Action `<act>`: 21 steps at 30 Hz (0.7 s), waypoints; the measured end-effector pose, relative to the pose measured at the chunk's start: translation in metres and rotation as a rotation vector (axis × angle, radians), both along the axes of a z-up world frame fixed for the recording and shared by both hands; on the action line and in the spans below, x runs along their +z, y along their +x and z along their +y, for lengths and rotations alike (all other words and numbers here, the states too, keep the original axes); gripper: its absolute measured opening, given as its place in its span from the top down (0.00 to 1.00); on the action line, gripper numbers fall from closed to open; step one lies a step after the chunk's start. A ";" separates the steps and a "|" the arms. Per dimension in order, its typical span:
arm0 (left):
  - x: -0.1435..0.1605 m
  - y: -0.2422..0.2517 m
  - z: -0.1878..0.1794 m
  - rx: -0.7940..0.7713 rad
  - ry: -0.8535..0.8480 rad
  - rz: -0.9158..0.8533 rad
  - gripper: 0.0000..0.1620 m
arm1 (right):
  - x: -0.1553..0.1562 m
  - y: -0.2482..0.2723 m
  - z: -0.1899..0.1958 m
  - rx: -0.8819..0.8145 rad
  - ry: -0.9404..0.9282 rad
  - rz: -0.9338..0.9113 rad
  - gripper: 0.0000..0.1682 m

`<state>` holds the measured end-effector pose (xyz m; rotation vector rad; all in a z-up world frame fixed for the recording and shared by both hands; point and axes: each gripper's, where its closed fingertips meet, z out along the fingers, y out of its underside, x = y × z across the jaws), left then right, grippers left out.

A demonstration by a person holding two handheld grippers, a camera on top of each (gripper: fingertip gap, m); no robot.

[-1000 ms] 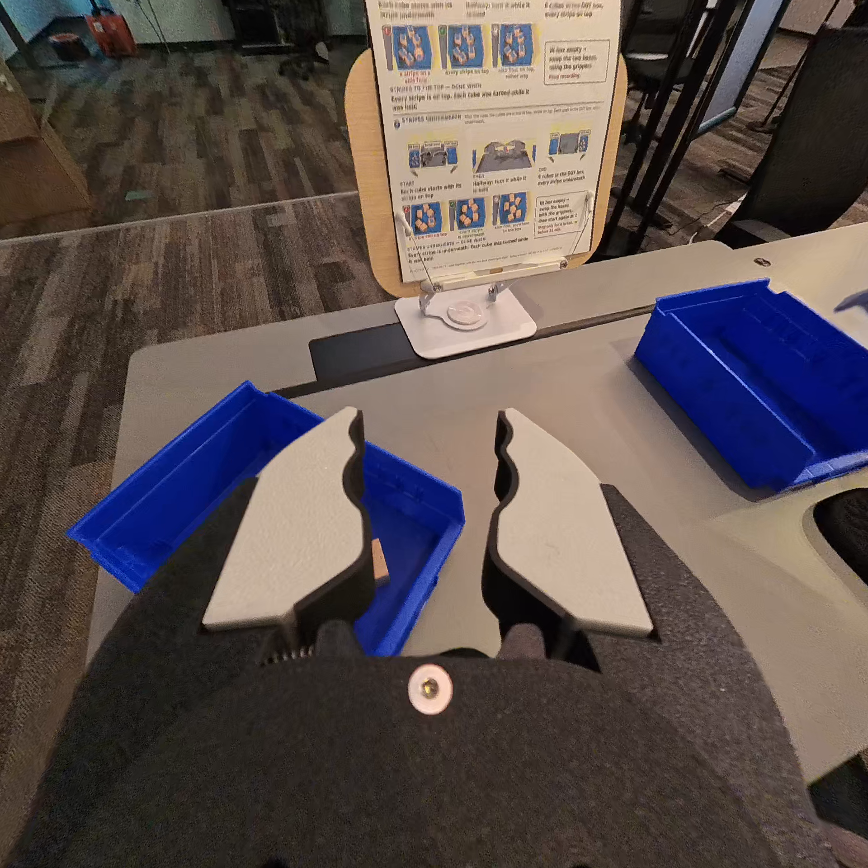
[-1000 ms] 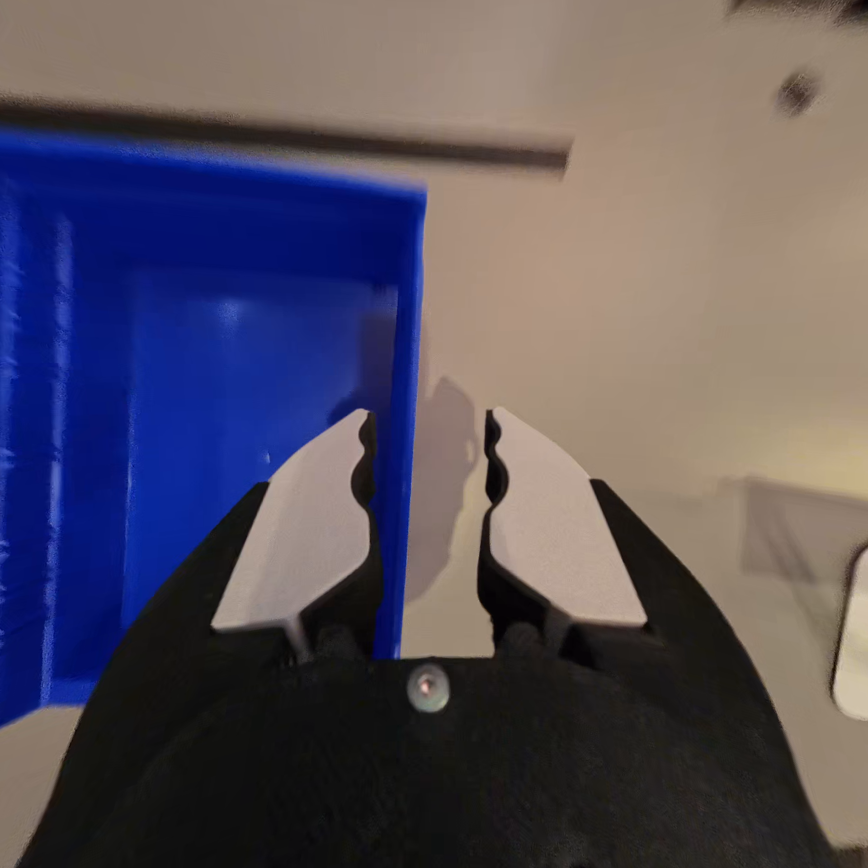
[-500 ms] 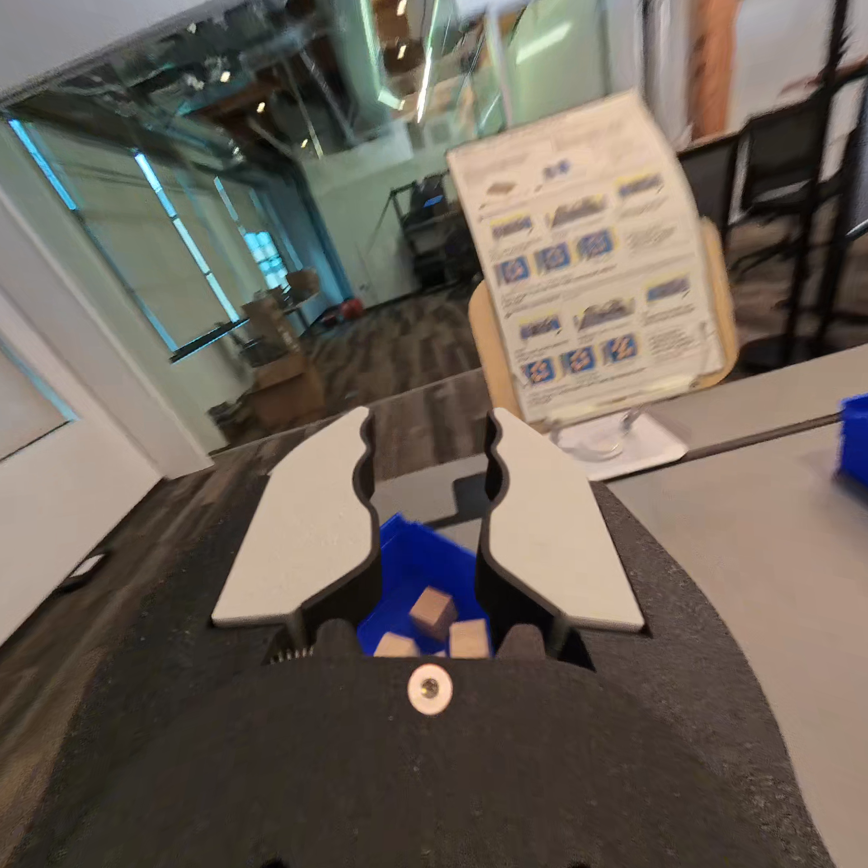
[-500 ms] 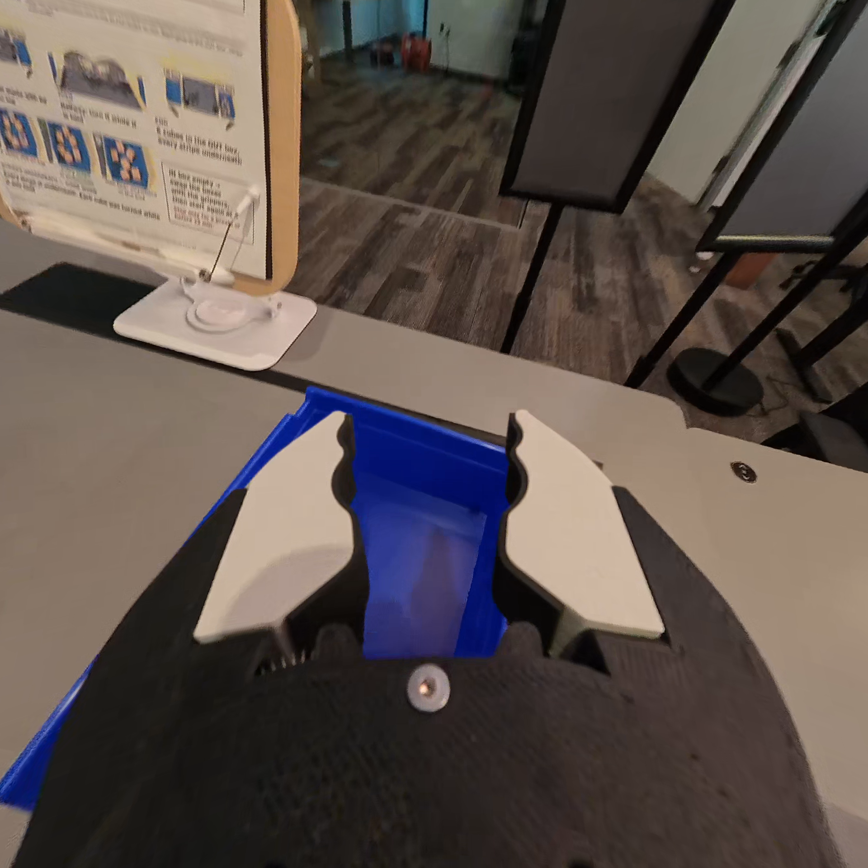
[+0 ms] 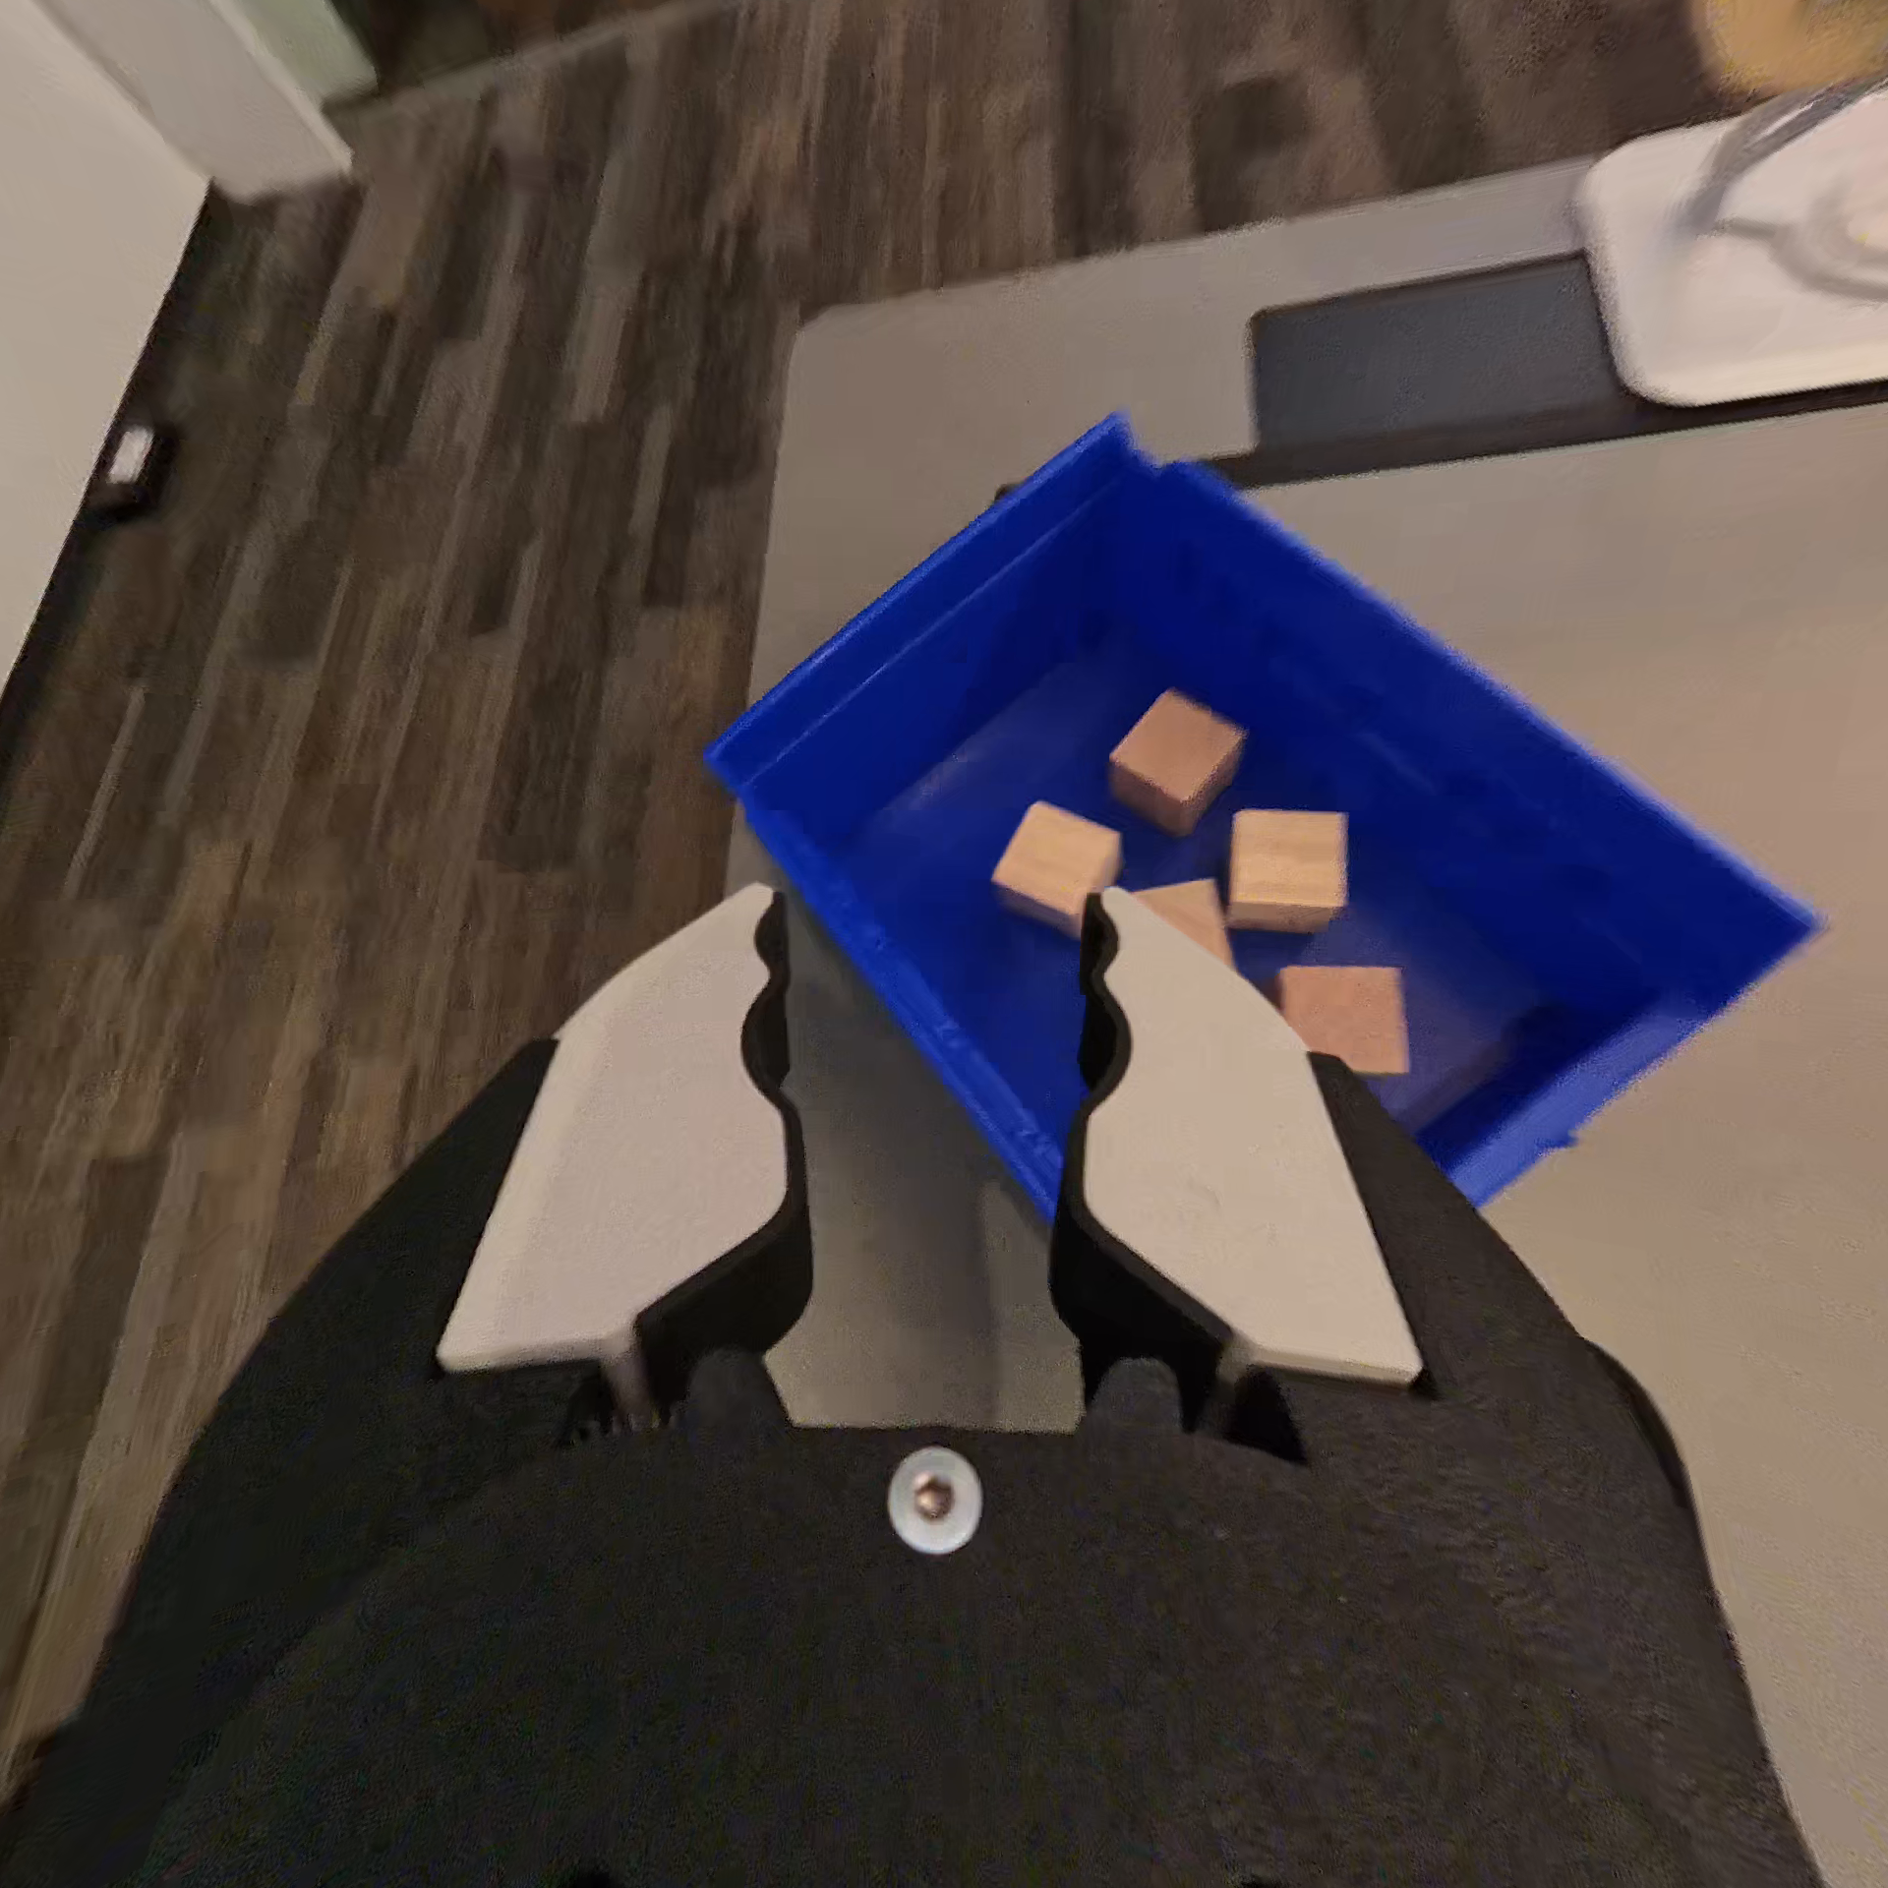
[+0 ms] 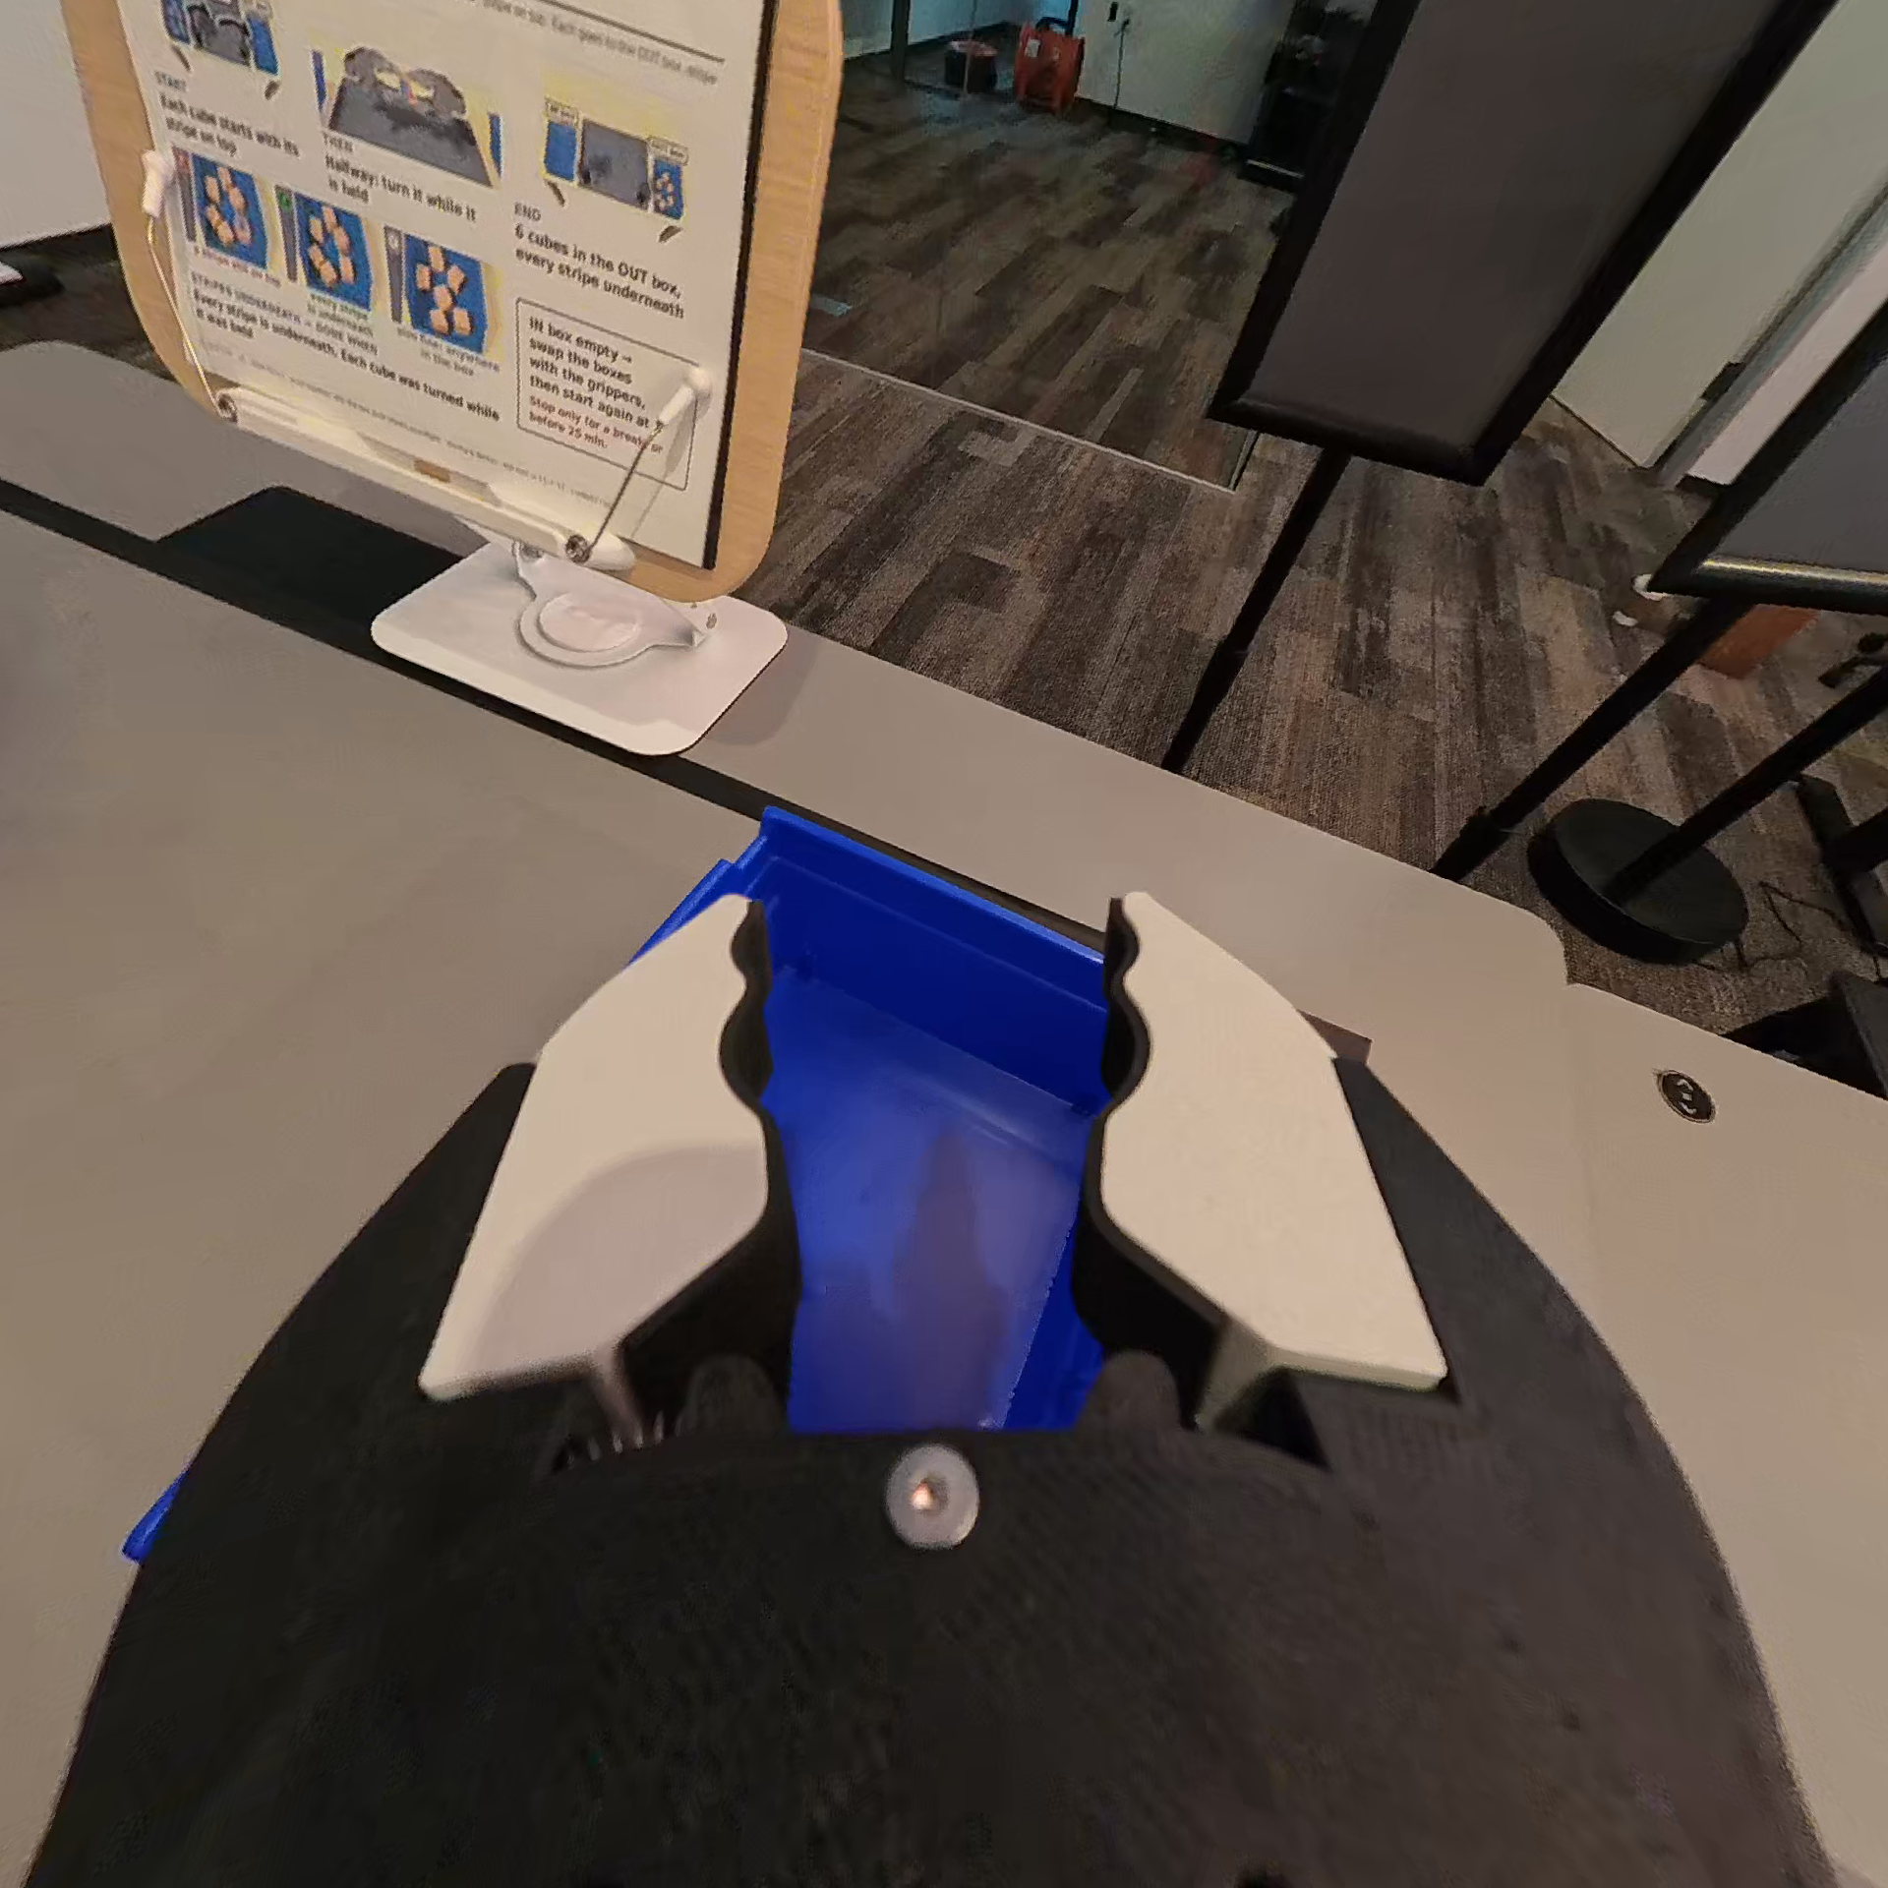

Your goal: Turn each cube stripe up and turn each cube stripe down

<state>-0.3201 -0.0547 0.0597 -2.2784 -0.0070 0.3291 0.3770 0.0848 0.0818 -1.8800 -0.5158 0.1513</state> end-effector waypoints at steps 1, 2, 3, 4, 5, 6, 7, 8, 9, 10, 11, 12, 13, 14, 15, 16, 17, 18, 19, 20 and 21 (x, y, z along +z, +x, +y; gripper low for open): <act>-0.010 -0.011 0.000 0.032 -0.027 -0.017 0.63 | -0.002 -0.002 0.000 0.007 -0.008 -0.006 0.62; -0.022 -0.021 0.000 0.068 -0.057 -0.057 0.61 | -0.005 -0.004 0.000 0.012 -0.018 -0.012 0.62; -0.035 -0.027 0.000 0.098 -0.085 -0.122 0.60 | -0.007 -0.005 0.001 0.011 -0.029 -0.019 0.61; -0.047 -0.030 0.001 0.122 -0.107 -0.198 0.60 | -0.010 -0.004 0.002 0.000 -0.040 -0.028 0.60; -0.058 -0.033 0.001 0.146 -0.128 -0.265 0.60 | -0.013 -0.004 0.003 -0.008 -0.049 -0.039 0.60; -0.069 -0.035 0.002 0.168 -0.155 -0.323 0.60 | -0.015 -0.004 0.004 -0.008 -0.058 -0.049 0.60; -0.080 -0.036 0.002 0.185 -0.185 -0.370 0.61 | -0.017 -0.004 0.004 -0.007 -0.068 -0.054 0.59; -0.092 -0.037 0.001 0.205 -0.221 -0.398 0.60 | -0.019 -0.004 0.005 -0.007 -0.075 -0.057 0.59; -0.104 -0.039 -0.001 0.227 -0.269 -0.408 0.59 | -0.020 -0.003 0.005 -0.006 -0.081 -0.058 0.60; -0.116 -0.038 -0.004 0.243 -0.317 -0.413 0.59 | -0.022 -0.003 0.005 -0.006 -0.089 -0.060 0.60; -0.126 -0.036 -0.006 0.252 -0.365 -0.416 0.58 | -0.023 -0.002 0.005 -0.006 -0.096 -0.062 0.59; -0.136 -0.034 -0.008 0.259 -0.410 -0.421 0.58 | -0.024 -0.001 0.005 -0.007 -0.101 -0.065 0.59; -0.144 -0.033 -0.009 0.266 -0.447 -0.417 0.58 | -0.026 0.000 0.006 -0.008 -0.106 -0.066 0.59; -0.150 -0.034 -0.010 0.277 -0.476 -0.397 0.60 | -0.028 0.000 0.006 -0.006 -0.115 -0.066 0.59; -0.154 -0.037 -0.011 0.286 -0.498 -0.367 0.66 | -0.030 0.001 0.006 -0.002 -0.126 -0.068 0.59; -0.156 -0.037 -0.010 0.281 -0.513 -0.362 0.67 | -0.033 0.001 0.006 0.003 -0.139 -0.076 0.60; -0.158 -0.033 -0.007 0.269 -0.515 -0.381 0.76 | -0.036 0.001 0.006 0.004 -0.150 -0.087 0.59; -0.158 -0.028 -0.002 0.256 -0.512 -0.417 0.86 | -0.039 0.002 0.007 0.001 -0.158 -0.101 0.59; -0.158 -0.030 -0.002 0.267 -0.527 -0.408 0.87 | -0.041 0.002 0.008 -0.003 -0.163 -0.112 0.59; -0.158 -0.030 0.000 0.249 -0.540 -0.405 0.88 | -0.042 0.002 0.008 -0.003 -0.170 -0.120 0.59; -0.158 -0.030 0.003 0.231 -0.549 -0.410 0.88 | -0.044 0.002 0.009 0.001 -0.175 -0.124 0.59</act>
